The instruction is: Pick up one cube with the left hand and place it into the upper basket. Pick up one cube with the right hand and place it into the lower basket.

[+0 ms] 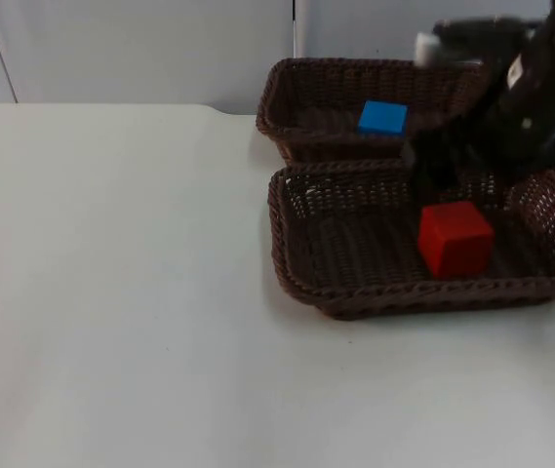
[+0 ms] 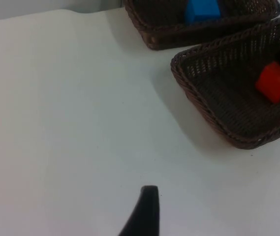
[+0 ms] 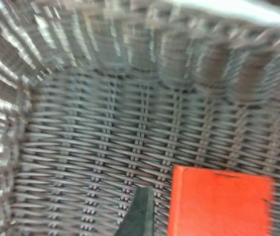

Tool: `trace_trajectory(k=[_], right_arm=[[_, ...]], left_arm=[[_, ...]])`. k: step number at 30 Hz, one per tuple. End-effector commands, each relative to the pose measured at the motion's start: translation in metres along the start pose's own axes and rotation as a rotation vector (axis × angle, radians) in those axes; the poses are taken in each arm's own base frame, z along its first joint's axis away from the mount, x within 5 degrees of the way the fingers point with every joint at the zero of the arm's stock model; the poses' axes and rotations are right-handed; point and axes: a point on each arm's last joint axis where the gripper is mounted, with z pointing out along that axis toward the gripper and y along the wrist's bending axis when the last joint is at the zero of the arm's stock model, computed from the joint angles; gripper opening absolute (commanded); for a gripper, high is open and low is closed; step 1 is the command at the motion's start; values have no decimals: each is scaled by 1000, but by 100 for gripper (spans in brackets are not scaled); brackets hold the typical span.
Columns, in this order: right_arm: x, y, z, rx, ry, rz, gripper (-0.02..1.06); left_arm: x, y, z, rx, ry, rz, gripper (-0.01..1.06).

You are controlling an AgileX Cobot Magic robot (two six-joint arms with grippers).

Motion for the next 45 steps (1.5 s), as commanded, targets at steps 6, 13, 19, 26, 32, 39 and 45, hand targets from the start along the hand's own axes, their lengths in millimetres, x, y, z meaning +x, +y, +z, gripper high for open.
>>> trace_trajectory(k=[6,13,19,26,32,39,45], right_arm=[[-11,-4,-71,8,-61,-10,78],[-14,-5,-103,4,-120,-6,78],[-10,-6,-129,-4,-168,-2,78],[12,-9,-156,-9,-215,-3,78],[36,-12,-179,-13,-260,-21,78],[72,-17,-197,-16,-292,-24,78],[104,-20,-215,-24,-357,-22,78]], left_arm=[[0,0,-1,-2,-15,-5,79],[0,0,-1,0,-15,-8,79],[0,0,-1,1,-14,-8,79],[1,0,-1,1,-4,-5,79],[1,-1,-3,4,-12,0,79],[2,-4,-28,6,-120,57,79],[6,-7,-48,8,-198,77,79]])
